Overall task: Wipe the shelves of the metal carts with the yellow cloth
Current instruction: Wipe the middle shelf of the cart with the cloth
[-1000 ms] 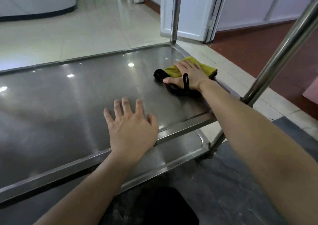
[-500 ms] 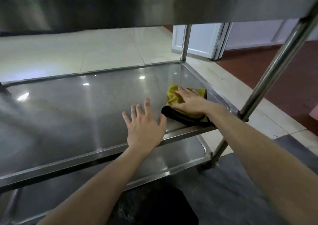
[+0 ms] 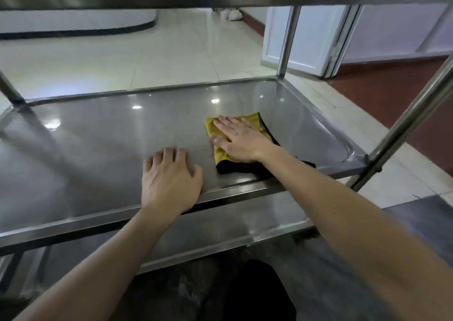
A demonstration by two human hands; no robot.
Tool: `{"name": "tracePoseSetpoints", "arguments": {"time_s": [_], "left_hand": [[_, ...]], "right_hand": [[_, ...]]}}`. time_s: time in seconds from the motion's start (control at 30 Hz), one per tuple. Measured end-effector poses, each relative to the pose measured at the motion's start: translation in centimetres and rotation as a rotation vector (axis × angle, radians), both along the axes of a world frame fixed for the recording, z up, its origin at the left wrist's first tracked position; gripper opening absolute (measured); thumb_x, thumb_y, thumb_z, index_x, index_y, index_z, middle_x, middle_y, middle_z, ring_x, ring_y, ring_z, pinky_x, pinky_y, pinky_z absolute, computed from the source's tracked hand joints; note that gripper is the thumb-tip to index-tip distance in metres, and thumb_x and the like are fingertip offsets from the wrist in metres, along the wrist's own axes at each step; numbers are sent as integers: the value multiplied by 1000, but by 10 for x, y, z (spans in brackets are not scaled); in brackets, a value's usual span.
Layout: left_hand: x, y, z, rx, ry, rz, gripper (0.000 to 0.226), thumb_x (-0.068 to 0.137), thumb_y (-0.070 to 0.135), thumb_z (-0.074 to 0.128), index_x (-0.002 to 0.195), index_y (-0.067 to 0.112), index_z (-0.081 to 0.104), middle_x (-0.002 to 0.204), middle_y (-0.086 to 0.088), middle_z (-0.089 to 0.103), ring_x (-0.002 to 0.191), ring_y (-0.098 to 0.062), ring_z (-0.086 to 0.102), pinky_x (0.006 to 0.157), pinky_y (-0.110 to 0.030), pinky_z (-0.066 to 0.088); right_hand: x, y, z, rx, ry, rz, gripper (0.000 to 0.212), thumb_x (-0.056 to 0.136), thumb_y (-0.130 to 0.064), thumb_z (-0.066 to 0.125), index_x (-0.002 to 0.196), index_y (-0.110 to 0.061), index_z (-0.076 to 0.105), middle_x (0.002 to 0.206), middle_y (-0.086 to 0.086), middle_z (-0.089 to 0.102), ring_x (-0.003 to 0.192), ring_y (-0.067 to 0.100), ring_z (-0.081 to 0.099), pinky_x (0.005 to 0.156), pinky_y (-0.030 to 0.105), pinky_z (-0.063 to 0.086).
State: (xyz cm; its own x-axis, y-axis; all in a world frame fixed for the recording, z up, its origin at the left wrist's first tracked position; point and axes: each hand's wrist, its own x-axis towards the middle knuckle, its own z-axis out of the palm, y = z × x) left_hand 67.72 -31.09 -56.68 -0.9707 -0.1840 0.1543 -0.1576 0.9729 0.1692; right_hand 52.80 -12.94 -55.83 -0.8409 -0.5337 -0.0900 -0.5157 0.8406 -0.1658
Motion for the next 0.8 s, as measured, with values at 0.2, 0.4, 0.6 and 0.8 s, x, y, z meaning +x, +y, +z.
{"name": "tracePoseSetpoints", "arguments": {"time_s": [0.2,0.4,0.6,0.8], "left_hand": [[-2,6,-8,-23,42,5,57,99,50,31,136,14,57,144,-9,55,135,-32,48,117,-49,35],[1,1,-4,-24,9,12,60,98,52,32,141,17,54,151,-8,52,140,-32,45,119,-48,33],[1,8,-4,-12,7,18,58,100,51,31,141,17,56,150,-8,53,139,-32,46,120,-48,33],[2,6,-3,-37,-3,-2,66,98,53,22,144,18,54,152,-7,51,142,-30,45,122,-49,34]], "right_hand": [[-85,119,3,58,41,-597,84,102,-75,18,172,-30,9,180,-3,0,166,20,-1,132,51,-4],[-35,-77,2,21,10,-73,75,108,-64,17,172,-27,8,180,-5,-3,165,16,-3,133,47,-5],[-77,62,7,43,9,-295,78,102,-75,21,171,-38,10,180,-8,0,165,17,3,133,46,-3],[-101,41,6,42,44,-440,78,106,-66,21,172,-26,10,180,0,2,166,24,3,132,51,-2]]}}
